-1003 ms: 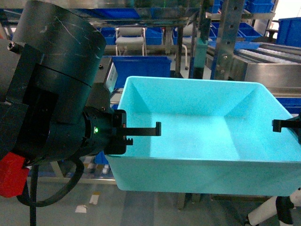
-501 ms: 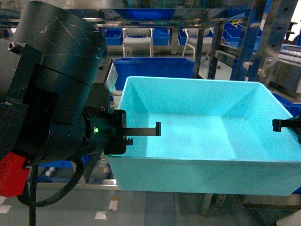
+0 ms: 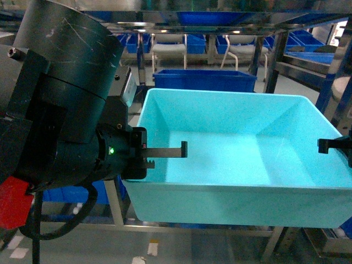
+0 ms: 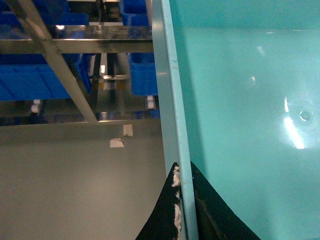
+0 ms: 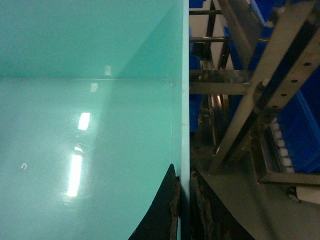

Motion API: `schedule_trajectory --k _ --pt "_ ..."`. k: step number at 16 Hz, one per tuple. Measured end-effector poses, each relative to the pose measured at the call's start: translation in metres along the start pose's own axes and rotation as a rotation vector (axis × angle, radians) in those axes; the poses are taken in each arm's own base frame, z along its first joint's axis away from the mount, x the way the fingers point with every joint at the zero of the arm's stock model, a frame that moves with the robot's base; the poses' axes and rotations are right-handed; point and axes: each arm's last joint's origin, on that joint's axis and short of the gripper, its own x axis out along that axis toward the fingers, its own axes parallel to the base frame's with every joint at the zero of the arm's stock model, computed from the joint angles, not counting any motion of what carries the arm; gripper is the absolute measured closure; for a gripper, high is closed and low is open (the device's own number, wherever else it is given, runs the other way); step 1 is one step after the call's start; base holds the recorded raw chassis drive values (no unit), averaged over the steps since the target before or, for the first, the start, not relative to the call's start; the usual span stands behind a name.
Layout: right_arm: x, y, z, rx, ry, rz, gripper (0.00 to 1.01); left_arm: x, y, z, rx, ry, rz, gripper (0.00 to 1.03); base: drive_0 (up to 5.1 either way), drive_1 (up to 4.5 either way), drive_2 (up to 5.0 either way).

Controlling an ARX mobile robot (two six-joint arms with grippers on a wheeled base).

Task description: Organize blue bins on left shelf correctly

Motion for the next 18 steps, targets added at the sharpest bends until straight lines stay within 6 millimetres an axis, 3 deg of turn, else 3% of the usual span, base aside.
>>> schedule_trajectory --k 18 --pt "0.0 -0.0004 -0.0006 0.001 0.005 -0.001 0.99 -0.0003 0.0002 0.0 0.0 0.001 0.0 1.01 -0.2 1.06 -1.4"
